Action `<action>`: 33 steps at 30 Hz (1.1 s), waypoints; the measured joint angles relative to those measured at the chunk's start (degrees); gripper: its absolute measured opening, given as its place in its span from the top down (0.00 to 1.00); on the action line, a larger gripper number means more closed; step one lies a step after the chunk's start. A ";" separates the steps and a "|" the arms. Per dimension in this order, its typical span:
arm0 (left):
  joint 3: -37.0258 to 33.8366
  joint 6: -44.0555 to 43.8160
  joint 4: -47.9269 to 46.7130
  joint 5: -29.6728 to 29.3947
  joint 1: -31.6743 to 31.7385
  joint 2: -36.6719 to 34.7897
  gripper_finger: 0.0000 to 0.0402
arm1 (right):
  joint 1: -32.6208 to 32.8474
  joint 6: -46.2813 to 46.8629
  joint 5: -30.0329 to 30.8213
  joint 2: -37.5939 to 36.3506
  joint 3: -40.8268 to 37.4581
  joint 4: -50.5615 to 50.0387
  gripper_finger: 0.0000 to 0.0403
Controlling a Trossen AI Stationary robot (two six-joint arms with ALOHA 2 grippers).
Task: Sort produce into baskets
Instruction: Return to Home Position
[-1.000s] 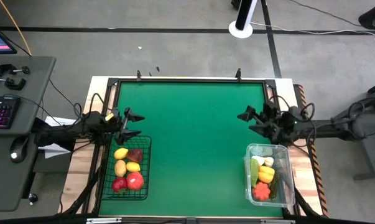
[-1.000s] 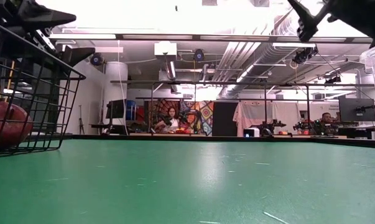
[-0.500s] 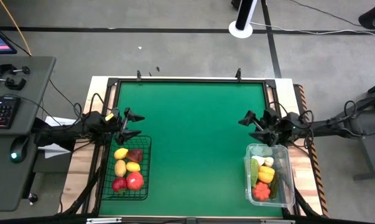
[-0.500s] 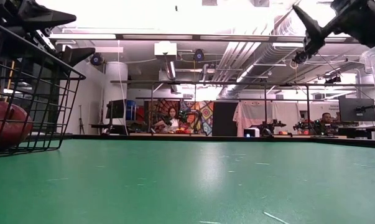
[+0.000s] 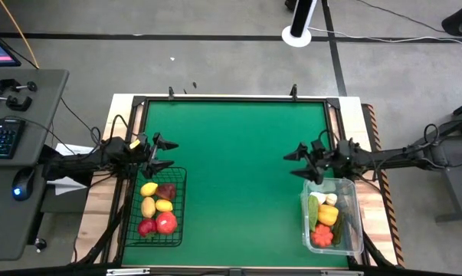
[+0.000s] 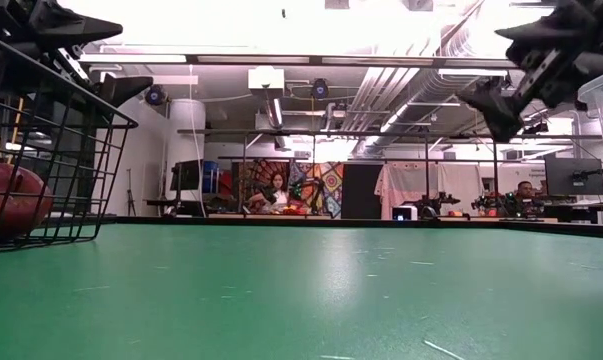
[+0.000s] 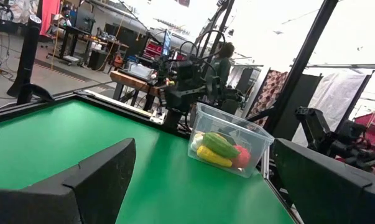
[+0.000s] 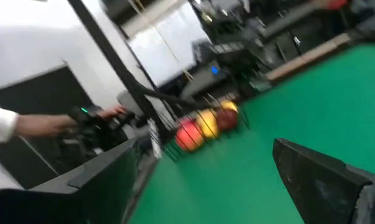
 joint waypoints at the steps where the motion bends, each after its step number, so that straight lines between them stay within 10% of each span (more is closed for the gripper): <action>1: 0.00 0.00 0.01 0.00 0.00 0.00 0.09 | 0.00 0.11 0.15 0.02 0.00 -1.39 0.11; 24: 0.00 0.00 0.00 0.00 -0.03 -0.01 0.09 | 0.00 2.75 1.30 -0.07 0.00 -5.09 0.11; 33: 0.00 0.00 -0.25 0.00 -0.01 -0.01 0.09 | 0.98 2.76 1.71 -14.50 -0.02 -18.71 0.11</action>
